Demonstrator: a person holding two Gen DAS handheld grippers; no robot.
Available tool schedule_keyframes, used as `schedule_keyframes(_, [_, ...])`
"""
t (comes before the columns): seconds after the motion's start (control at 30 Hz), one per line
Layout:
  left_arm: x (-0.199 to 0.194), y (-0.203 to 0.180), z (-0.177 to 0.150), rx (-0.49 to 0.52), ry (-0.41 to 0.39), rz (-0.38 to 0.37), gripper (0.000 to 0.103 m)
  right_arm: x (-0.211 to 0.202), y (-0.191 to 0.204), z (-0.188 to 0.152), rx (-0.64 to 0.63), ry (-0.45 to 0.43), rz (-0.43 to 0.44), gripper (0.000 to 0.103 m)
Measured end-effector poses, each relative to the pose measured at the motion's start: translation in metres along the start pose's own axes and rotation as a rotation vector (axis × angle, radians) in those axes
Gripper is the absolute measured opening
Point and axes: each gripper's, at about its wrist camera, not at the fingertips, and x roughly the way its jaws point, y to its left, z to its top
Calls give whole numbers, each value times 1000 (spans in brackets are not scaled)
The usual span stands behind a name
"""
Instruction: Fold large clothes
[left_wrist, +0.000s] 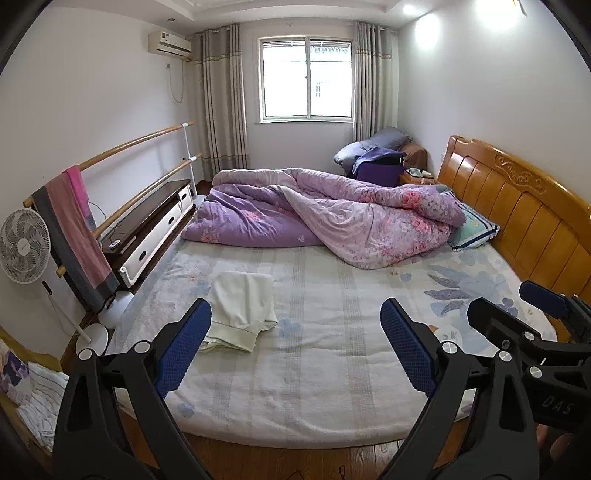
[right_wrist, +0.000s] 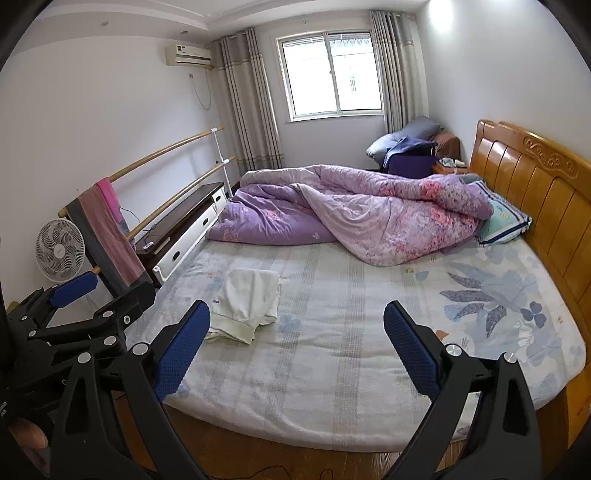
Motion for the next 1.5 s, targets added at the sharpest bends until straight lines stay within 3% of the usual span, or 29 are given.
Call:
schedule_keyframes(0.67, [-31,10,1,10,-54,3,94,-21,17,2,-17,-16,-29,92])
schedule_keyframes(1.5, [-27,7,7,7,-49,-11,94,-22,17,7,-17,-23,-36,92])
